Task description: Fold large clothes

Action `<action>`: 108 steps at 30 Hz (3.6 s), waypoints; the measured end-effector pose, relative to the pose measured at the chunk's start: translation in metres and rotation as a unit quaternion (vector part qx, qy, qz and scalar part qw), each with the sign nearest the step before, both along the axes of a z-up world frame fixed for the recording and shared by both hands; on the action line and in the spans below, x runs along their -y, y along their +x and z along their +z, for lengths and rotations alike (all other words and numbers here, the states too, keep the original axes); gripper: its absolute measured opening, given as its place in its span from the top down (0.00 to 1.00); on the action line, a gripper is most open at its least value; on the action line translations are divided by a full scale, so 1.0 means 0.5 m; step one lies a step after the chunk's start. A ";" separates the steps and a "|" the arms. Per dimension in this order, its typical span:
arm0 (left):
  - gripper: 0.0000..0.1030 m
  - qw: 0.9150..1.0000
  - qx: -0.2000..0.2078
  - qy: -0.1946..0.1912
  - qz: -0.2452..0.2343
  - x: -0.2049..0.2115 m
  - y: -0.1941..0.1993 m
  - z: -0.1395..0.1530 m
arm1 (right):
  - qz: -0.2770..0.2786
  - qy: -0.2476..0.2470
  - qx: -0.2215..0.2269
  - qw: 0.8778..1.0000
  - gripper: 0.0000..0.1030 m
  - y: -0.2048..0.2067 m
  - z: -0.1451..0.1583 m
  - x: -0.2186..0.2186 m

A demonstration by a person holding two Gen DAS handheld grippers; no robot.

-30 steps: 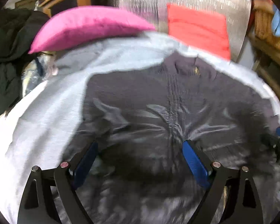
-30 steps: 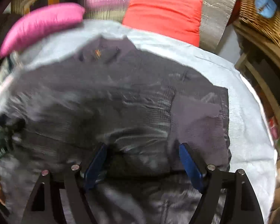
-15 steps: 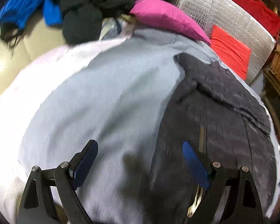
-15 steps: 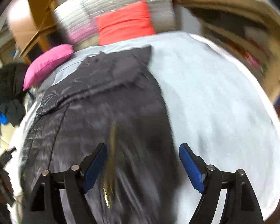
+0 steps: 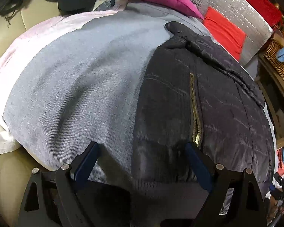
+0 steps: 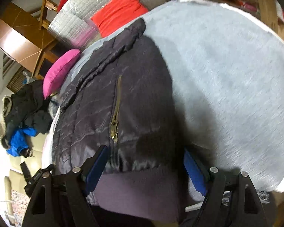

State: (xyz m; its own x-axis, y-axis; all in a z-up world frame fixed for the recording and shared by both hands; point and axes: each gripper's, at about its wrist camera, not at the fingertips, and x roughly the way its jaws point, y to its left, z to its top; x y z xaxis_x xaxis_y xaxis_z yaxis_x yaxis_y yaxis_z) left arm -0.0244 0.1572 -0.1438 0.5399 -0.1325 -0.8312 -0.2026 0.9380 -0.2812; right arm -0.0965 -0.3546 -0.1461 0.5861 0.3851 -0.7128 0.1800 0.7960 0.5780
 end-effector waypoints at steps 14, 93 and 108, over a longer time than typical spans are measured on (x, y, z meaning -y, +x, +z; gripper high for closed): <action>0.11 1.000 -0.015 0.014 -0.009 0.031 -0.001 -0.010 | 0.030 -0.030 -0.008 0.999 0.40 -0.009 -0.025 -0.005; 0.83 0.995 -0.009 0.067 -0.068 0.090 -0.021 0.021 | 0.071 0.029 -0.036 0.996 0.88 -0.029 -0.026 -0.018; 0.80 0.996 -0.017 0.040 -0.077 0.074 -0.020 0.008 | 0.062 0.080 -0.057 0.993 0.83 -0.040 -0.047 0.012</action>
